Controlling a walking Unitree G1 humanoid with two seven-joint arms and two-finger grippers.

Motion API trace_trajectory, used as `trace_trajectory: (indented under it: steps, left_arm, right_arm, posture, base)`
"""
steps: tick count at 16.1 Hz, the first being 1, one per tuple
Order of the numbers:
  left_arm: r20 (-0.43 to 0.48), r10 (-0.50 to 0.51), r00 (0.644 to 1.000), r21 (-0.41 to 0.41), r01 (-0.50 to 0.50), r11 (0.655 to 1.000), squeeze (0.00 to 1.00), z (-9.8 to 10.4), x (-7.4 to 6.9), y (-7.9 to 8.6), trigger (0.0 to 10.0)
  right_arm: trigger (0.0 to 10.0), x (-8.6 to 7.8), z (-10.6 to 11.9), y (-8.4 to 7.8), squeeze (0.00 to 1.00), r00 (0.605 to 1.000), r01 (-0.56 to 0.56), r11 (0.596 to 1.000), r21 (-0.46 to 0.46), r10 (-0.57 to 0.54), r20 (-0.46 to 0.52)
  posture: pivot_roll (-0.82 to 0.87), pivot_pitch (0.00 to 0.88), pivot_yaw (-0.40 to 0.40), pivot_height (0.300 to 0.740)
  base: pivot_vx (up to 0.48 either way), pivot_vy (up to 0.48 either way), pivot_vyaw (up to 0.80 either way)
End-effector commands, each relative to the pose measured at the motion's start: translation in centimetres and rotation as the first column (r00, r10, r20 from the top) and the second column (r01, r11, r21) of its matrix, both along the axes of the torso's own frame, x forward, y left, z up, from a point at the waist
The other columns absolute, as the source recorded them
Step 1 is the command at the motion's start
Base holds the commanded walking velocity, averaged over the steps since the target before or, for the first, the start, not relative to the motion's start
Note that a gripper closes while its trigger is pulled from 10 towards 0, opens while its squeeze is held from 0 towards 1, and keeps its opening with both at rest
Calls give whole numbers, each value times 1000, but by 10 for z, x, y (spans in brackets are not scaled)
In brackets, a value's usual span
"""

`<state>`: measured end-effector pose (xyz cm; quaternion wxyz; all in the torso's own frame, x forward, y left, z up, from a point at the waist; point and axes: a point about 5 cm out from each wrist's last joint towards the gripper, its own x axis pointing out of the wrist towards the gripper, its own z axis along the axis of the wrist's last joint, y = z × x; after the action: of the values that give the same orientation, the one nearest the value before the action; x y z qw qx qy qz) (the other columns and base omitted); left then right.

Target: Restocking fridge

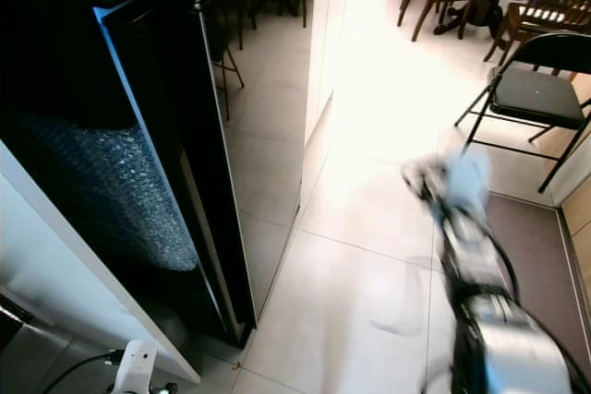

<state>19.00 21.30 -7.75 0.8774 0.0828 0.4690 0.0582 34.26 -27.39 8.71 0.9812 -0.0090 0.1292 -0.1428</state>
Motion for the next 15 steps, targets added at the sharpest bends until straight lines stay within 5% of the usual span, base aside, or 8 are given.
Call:
trace_trajectory:
  steps: [1,3,5,8,12,15]
  left_arm:
    - [-35,-19,999,17,20,1000,0,-3,-7,1,10000]
    - [-37,-19,999,16,19,1000,0,-4,-7,1,10000]
    - [-37,-18,999,16,18,1000,0,-4,-8,1,10000]
    - [-37,-21,999,14,21,1000,0,-4,-8,1,10000]
    - [-37,-27,999,17,28,999,0,-3,-7,2,10000]
    - [-29,-12,999,13,12,1000,0,-3,-6,2,10000]
  right_arm:
    - [10000,-22,-30,-8,0,989,64,998,19,-61,-135]
    - [10000,-85,-100,-6,0,895,102,995,19,-83,-439]
    - [10000,-104,-119,3,0,855,81,996,44,-47,-516]
    - [10000,-144,-157,43,0,753,-35,990,136,116,-647]
    - [10000,-155,-170,78,0,690,-128,974,185,221,-689]
    - [10000,-152,-168,78,0,692,-169,971,167,237,-682]
  posture:
    - [-33,0,-18,740]
    - [-27,0,-15,740]
    - [-25,0,-15,740]
    - [-24,0,-12,740]
    - [-16,0,-7,740]
    - [11,0,-18,740]
  base:
    - [0,0,0]
    - [0,0,0]
    - [0,0,0]
    - [0,0,0]
    - [0,0,0]
    - [0,0,533]
